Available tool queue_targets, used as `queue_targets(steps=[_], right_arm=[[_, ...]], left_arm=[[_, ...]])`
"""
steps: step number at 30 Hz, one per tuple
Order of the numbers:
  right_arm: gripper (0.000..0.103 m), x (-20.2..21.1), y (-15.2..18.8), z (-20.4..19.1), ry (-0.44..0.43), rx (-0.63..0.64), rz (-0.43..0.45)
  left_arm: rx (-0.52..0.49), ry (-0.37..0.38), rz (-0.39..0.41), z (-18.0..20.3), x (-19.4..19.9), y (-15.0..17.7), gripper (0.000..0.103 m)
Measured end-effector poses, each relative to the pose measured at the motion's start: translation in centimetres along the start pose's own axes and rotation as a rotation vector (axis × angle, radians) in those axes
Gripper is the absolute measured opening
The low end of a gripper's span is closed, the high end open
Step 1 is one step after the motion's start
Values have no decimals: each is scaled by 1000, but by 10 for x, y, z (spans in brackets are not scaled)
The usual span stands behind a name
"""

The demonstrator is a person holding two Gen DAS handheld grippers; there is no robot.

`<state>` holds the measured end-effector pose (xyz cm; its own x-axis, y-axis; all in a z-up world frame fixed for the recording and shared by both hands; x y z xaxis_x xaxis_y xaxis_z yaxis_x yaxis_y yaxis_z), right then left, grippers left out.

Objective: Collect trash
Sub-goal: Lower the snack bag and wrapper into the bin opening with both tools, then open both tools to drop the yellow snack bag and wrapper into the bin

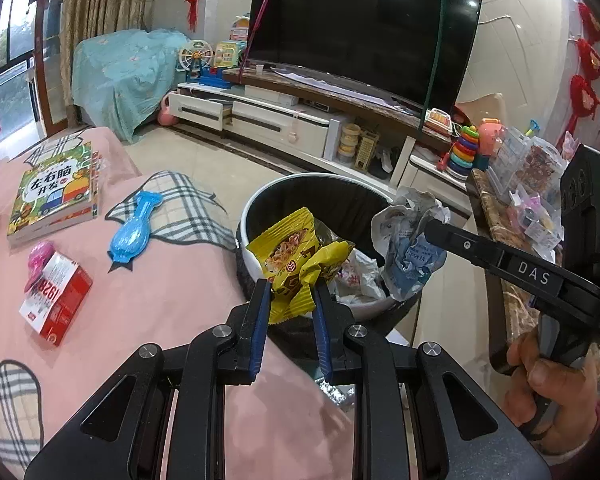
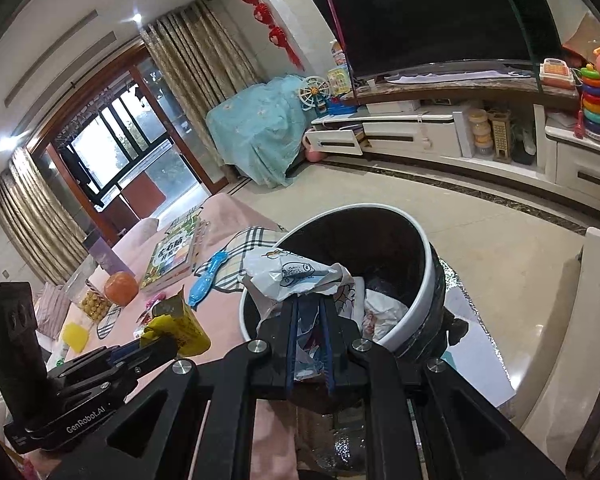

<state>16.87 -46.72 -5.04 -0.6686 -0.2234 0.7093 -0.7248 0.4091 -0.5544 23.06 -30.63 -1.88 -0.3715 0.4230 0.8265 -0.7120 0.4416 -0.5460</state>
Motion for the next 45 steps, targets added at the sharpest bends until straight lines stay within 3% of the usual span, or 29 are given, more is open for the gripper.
queue_targets(steps=[20,45], right_arm=[[11,-15,-20,18,45,-11,-27],[11,-29,-31,30,61,-21,-67]], left_arm=[[-33,-25,-47,15,-39,-29,20],[-33,-23,-81,19,-62,-41,20]])
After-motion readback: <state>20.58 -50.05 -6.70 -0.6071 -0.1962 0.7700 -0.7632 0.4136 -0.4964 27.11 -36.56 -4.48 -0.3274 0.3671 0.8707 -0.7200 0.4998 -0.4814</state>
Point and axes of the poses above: each gripper's, at about its wrist camera, not at the fingertips, and x roughly against the way its jaws point, z to its right, y to its underside, the point moved 3 cm from there along -x, roughly the way its jaws point, and after that the axes turned 14 degrees about -z, right-handed, at the moved point
